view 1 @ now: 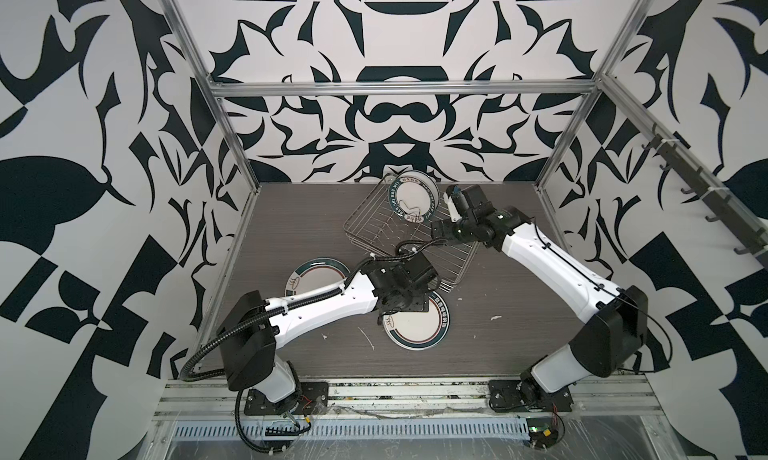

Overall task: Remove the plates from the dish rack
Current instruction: 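Open the left gripper and withdraw it while the right reaches into the rack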

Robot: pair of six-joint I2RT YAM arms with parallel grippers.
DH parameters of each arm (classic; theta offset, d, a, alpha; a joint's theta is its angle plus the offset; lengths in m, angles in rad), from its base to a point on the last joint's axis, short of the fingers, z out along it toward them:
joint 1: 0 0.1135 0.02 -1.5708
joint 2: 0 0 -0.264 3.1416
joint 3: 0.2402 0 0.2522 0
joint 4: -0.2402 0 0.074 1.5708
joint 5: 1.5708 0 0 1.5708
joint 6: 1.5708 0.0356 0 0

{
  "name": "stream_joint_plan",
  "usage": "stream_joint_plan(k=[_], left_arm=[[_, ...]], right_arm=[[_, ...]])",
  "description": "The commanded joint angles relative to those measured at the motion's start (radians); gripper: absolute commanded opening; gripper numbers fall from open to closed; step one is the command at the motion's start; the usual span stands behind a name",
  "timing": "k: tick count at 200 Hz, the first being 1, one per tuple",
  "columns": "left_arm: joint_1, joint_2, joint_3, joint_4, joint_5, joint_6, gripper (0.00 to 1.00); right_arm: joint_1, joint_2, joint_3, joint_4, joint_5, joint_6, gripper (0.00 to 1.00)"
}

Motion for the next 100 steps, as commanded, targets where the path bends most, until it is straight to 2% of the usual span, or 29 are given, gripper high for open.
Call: stream_joint_plan(k=[1, 35, 39, 57, 100], left_arm=[[-0.007, 0.010, 0.020, -0.057, -0.043, 0.006, 0.80], [-0.006, -0.060, 0.006, -0.122, -0.121, -0.008, 0.84], [-0.005, -0.071, 0.002, -0.129, -0.135, -0.009, 0.89], [0.002, -0.115, -0.009, -0.162, -0.184, -0.013, 0.92], [0.028, -0.265, -0.087, -0.178, -0.316, -0.073, 0.99]], right_arm=[[-0.006, 0.055, 0.130, 0.002, -0.031, -0.080, 0.99], [-0.006, 0.213, 0.335, -0.004, -0.053, -0.212, 0.99], [-0.008, 0.232, 0.358, -0.004, -0.052, -0.226, 1.00], [-0.014, 0.318, 0.457, 0.009, -0.044, -0.286, 0.99], [-0.064, 0.498, 0.673, 0.019, -0.062, -0.340, 0.94]])
